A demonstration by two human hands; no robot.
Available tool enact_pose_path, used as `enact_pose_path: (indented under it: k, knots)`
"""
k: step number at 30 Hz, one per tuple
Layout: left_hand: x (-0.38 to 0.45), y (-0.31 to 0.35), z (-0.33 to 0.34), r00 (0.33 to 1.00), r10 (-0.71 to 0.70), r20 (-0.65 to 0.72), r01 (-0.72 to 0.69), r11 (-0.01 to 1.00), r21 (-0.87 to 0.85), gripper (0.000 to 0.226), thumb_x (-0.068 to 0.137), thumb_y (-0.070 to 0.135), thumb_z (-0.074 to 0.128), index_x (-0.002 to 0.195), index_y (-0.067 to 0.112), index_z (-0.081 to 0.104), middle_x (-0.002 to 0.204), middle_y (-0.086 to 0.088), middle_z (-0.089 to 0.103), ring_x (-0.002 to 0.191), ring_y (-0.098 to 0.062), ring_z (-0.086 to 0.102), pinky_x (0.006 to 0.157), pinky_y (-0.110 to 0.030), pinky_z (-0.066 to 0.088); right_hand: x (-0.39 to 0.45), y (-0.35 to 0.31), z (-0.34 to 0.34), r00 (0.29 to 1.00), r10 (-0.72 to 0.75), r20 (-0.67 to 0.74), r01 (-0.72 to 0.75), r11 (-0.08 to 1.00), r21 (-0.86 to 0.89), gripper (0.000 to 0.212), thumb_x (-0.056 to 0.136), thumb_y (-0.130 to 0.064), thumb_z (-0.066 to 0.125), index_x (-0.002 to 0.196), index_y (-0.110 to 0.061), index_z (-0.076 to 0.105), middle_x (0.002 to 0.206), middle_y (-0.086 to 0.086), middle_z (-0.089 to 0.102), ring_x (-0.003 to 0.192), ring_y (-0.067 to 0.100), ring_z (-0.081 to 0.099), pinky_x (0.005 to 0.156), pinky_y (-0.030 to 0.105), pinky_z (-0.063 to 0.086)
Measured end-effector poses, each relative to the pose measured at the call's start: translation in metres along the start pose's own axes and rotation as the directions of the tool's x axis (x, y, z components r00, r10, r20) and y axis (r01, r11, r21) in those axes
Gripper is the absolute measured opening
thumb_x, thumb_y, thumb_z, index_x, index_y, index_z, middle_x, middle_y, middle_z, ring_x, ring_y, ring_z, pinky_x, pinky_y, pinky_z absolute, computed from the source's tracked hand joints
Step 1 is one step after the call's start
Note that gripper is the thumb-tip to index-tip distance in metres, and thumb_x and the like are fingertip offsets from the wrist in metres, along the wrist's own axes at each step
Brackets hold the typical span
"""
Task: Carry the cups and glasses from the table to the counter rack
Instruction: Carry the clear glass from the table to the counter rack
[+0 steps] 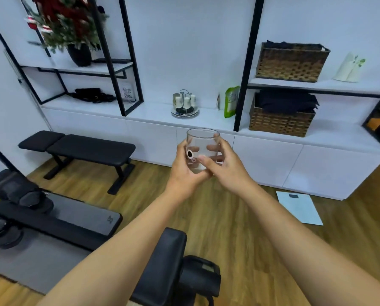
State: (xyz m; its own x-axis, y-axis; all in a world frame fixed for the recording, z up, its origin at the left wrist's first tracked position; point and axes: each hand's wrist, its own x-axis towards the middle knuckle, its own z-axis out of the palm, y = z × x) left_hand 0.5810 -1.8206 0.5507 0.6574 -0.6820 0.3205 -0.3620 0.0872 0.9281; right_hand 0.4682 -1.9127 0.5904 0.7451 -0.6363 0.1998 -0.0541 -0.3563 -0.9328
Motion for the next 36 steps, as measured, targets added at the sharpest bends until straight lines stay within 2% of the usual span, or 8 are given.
enact_pose_path:
  k: [2, 8, 14, 20, 23, 28, 32, 36]
  knots:
    - [0.030, -0.005, 0.026, 1.000, -0.012, -0.019, 0.012, 1.000, -0.006, 0.095, 0.066, 0.054, 0.082, 0.147, 0.042, 0.034, 0.128, 0.015, 0.059, 0.107, -0.009, 0.070, 0.087, -0.023, 0.057, 0.033, 0.015, -0.025, 1.000, -0.012, 0.012, 0.011, 1.000, 0.019, 0.082, 0.089, -0.042, 0.073, 0.156, -0.027, 0.028, 0.129, -0.010, 0.054, 0.110, 0.008, 0.058, 0.089, 0.026, 0.053]
    - [0.111, -0.012, 0.110, 0.990, -0.031, -0.137, 0.030, 0.999, -0.010, 0.102, 0.064, 0.054, 0.079, 0.154, 0.030, 0.036, 0.128, 0.003, 0.059, 0.107, -0.019, 0.071, 0.093, -0.039, 0.060, 0.124, 0.057, -0.100, 0.994, -0.017, 0.106, 0.013, 0.999, 0.042, 0.077, 0.092, -0.035, 0.070, 0.156, -0.027, 0.028, 0.128, -0.010, 0.052, 0.108, 0.011, 0.057, 0.071, 0.007, 0.049]
    - [0.182, -0.020, 0.168, 0.976, -0.057, -0.208, 0.055, 0.998, -0.016, 0.103, 0.067, 0.055, 0.079, 0.156, 0.035, 0.030, 0.129, 0.007, 0.059, 0.108, -0.010, 0.068, 0.086, -0.022, 0.057, 0.209, 0.086, -0.154, 0.983, -0.033, 0.179, 0.026, 0.999, 0.044, 0.074, 0.093, -0.033, 0.070, 0.155, -0.028, 0.030, 0.126, -0.010, 0.054, 0.096, 0.002, 0.059, 0.073, 0.006, 0.047]
    - [0.263, -0.040, 0.183, 0.972, -0.034, -0.234, 0.044, 0.998, 0.037, 0.077, 0.071, 0.047, 0.086, 0.127, 0.051, 0.033, 0.129, 0.014, 0.056, 0.108, -0.018, 0.071, 0.094, -0.051, 0.058, 0.298, 0.115, -0.167, 0.986, 0.002, 0.169, -0.029, 0.987, 0.156, 0.068, 0.092, -0.038, 0.070, 0.151, -0.024, 0.037, 0.124, -0.007, 0.059, 0.092, 0.000, 0.064, 0.075, 0.012, 0.049]
    - [0.312, -0.062, 0.184, 0.980, -0.014, -0.198, 0.034, 0.994, 0.100, 0.088, 0.069, 0.049, 0.090, 0.132, 0.051, 0.029, 0.133, 0.012, 0.055, 0.107, -0.012, 0.069, 0.094, -0.043, 0.058, 0.352, 0.134, -0.166, 0.989, 0.035, 0.147, -0.068, 0.972, 0.225, 0.072, 0.090, -0.047, 0.068, 0.150, -0.022, 0.037, 0.122, -0.006, 0.064, 0.098, 0.015, 0.070, 0.088, 0.029, 0.055]
    - [0.406, -0.106, 0.174, 0.980, -0.019, -0.196, 0.032, 0.997, 0.065, 0.089, 0.066, 0.056, 0.086, 0.139, 0.052, 0.036, 0.133, 0.031, 0.048, 0.099, -0.007, 0.065, 0.089, -0.028, 0.056, 0.458, 0.165, -0.152, 0.986, 0.113, 0.123, -0.141, 0.957, 0.253, 0.067, 0.086, -0.058, 0.069, 0.134, -0.022, 0.039, 0.118, -0.002, 0.068, 0.081, 0.011, 0.076, 0.080, 0.030, 0.056]
    - [0.494, -0.141, 0.150, 0.972, -0.050, -0.228, 0.066, 0.996, 0.060, 0.085, 0.069, 0.048, 0.083, 0.143, 0.049, 0.040, 0.139, 0.019, 0.051, 0.118, -0.020, 0.063, 0.096, -0.032, 0.055, 0.551, 0.176, -0.121, 0.984, 0.154, 0.088, -0.172, 0.951, 0.258, 0.052, 0.085, -0.054, 0.073, 0.111, -0.020, 0.043, 0.108, 0.008, 0.065, 0.067, 0.014, 0.075, 0.061, 0.031, 0.061]
    - [0.582, -0.165, 0.119, 0.976, -0.055, -0.209, 0.076, 0.993, 0.093, 0.082, 0.073, 0.036, 0.086, 0.140, 0.049, 0.040, 0.136, 0.016, 0.055, 0.117, -0.020, 0.064, 0.086, -0.022, 0.056, 0.630, 0.181, -0.093, 0.996, 0.092, 0.007, -0.092, 0.984, 0.154, 0.037, 0.089, -0.052, 0.068, 0.096, -0.031, 0.040, 0.095, 0.002, 0.062, 0.069, 0.019, 0.072, 0.054, 0.036, 0.062]
